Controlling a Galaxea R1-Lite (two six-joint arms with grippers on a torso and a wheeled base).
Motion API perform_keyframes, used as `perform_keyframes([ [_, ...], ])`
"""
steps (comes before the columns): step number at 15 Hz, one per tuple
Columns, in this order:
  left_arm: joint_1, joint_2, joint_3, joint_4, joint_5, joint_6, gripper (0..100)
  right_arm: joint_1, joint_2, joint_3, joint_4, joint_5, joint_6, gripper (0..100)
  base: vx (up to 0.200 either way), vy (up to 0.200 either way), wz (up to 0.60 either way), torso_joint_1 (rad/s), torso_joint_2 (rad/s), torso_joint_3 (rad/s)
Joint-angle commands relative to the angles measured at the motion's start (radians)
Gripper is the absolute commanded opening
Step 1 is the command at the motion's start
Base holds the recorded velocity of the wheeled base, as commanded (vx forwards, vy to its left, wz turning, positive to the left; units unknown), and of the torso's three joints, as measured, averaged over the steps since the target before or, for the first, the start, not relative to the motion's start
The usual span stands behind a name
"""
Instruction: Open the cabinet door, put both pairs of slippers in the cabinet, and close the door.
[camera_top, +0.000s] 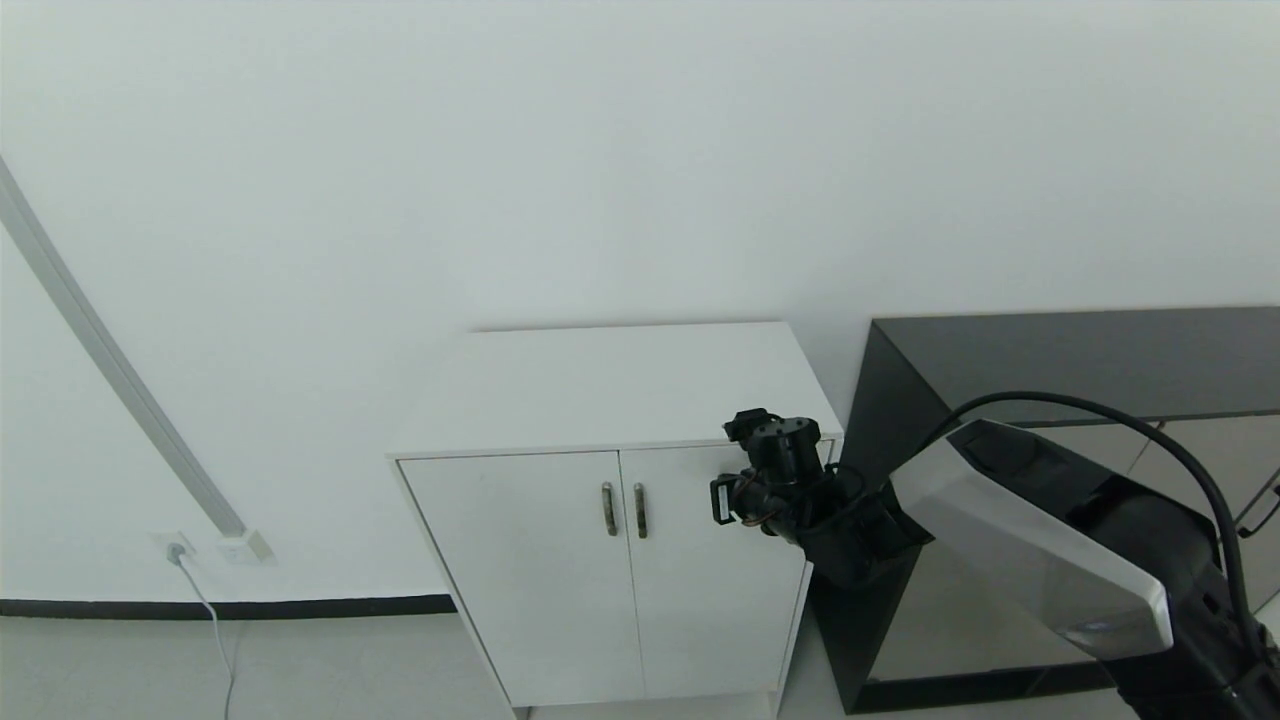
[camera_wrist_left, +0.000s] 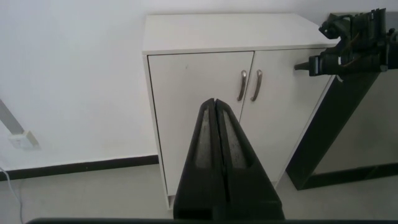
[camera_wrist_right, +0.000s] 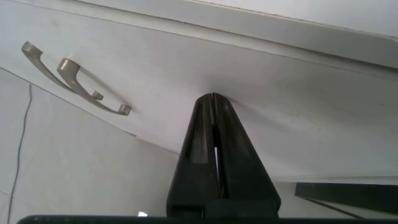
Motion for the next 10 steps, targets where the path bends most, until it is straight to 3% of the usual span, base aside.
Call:
perform_keyframes([
  [1,0.0,0.001,-0.001,0.0,0.0,-0.001,0,-0.002,0.001,-0.005,0.001,0.0,0.0,0,0.0,0.0,0.0,0.0,0.0,0.0],
  [10,0.0,0.001,-0.001,0.0,0.0,-0.001,0,-0.003,-0.003,0.01,-0.005,-0.005,0.001,0,0.0,0.0,0.0,0.0,0.0,0.0],
])
